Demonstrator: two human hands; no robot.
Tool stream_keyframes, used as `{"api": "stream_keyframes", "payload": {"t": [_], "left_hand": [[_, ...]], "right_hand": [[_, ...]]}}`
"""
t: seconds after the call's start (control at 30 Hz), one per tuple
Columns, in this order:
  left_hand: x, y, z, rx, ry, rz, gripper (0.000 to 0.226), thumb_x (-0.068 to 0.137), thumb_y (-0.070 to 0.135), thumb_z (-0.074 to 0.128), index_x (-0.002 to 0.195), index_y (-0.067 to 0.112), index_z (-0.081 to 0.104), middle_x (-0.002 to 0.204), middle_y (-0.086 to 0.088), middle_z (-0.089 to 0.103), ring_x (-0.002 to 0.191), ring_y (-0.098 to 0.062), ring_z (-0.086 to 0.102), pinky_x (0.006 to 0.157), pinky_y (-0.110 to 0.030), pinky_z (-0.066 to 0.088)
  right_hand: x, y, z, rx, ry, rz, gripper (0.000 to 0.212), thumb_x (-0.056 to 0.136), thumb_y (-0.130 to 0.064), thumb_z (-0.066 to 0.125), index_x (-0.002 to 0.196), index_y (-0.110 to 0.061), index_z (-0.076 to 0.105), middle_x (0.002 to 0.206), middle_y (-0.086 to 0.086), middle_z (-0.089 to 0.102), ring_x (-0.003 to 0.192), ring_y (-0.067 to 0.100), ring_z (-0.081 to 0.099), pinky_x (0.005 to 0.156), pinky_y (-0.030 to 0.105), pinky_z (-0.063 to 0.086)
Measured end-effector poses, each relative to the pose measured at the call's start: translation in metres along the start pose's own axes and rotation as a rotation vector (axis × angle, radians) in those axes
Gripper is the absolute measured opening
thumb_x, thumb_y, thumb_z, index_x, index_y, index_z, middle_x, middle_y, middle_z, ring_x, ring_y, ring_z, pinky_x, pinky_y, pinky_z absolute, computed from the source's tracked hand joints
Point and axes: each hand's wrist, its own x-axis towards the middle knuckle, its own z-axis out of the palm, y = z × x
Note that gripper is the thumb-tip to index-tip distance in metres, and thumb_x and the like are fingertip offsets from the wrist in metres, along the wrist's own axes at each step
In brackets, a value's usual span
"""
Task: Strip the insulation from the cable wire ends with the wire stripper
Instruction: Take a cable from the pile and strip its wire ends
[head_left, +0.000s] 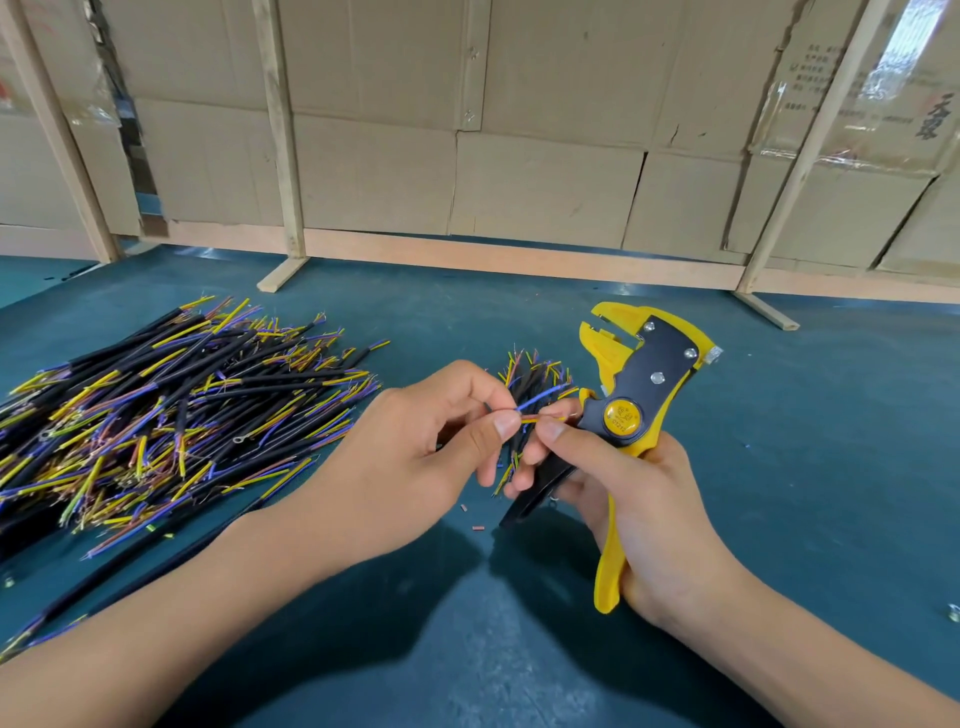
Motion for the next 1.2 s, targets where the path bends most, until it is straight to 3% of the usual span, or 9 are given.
{"api": "stream_keyframes", "payload": {"t": [0.2, 0.53, 0.7, 0.83, 0.97, 1.2], "left_hand": [[0.005, 0.003, 0.004, -0.205, 0.070, -0.067, 0.016, 0.095, 0.034, 0.053, 0.093, 0.019, 0.059, 0.064, 0.006, 0.063, 0.050, -0.002, 0.043, 0.052, -0.013, 0.033], [0.006, 0.003, 0.000, -0.168, 0.092, -0.117, 0.021, 0.095, 0.042, 0.060, 0.086, 0.024, 0.061, 0.061, 0.007, 0.058, 0.045, -0.002, 0.039, 0.048, -0.013, 0.031], [0.005, 0.000, -0.008, 0.158, 0.173, -0.043, 0.013, 0.100, 0.027, 0.058, 0.087, 0.027, 0.058, 0.065, 0.010, 0.059, 0.053, -0.008, 0.048, 0.052, -0.017, 0.034], [0.003, -0.004, -0.020, 0.464, 0.268, 0.093, 0.016, 0.100, 0.034, 0.048, 0.097, 0.020, 0.056, 0.070, 0.013, 0.056, 0.061, -0.011, 0.049, 0.058, -0.035, 0.045], [0.004, -0.004, -0.029, 0.746, 0.349, 0.262, 0.029, 0.101, 0.032, 0.045, 0.095, 0.012, 0.064, 0.072, 0.005, 0.059, 0.065, -0.024, 0.057, 0.050, -0.046, 0.047], [0.006, -0.009, -0.032, 0.867, 0.454, 0.373, 0.023, 0.103, 0.021, 0.054, 0.091, 0.007, 0.068, 0.073, 0.001, 0.062, 0.063, -0.027, 0.058, 0.044, -0.045, 0.045]], "right_hand": [[-0.001, 0.002, 0.002, -0.009, 0.016, 0.042, 0.004, 0.084, -0.012, 0.069, 0.083, -0.008, 0.068, 0.074, 0.018, 0.064, 0.064, 0.038, 0.061, 0.068, 0.058, 0.055], [0.000, -0.003, 0.001, -0.014, -0.010, 0.081, 0.001, 0.081, -0.012, 0.071, 0.080, -0.012, 0.071, 0.073, 0.018, 0.065, 0.063, 0.038, 0.062, 0.068, 0.053, 0.058], [0.001, -0.008, 0.000, 0.057, -0.084, 0.138, 0.004, 0.083, -0.013, 0.069, 0.081, -0.008, 0.069, 0.075, 0.020, 0.061, 0.061, 0.037, 0.060, 0.070, 0.056, 0.055], [-0.002, -0.011, 0.000, 0.176, -0.261, 0.240, 0.014, 0.084, -0.012, 0.069, 0.085, -0.001, 0.061, 0.078, 0.021, 0.058, 0.064, 0.036, 0.058, 0.070, 0.055, 0.053], [-0.005, -0.011, 0.000, 0.211, -0.441, 0.319, 0.028, 0.080, -0.018, 0.078, 0.091, -0.001, 0.059, 0.078, 0.019, 0.058, 0.066, 0.035, 0.059, 0.073, 0.055, 0.054], [-0.005, -0.010, -0.001, 0.212, -0.535, 0.359, 0.028, 0.082, -0.020, 0.077, 0.093, -0.001, 0.059, 0.078, 0.018, 0.059, 0.067, 0.034, 0.059, 0.075, 0.054, 0.053]]}}
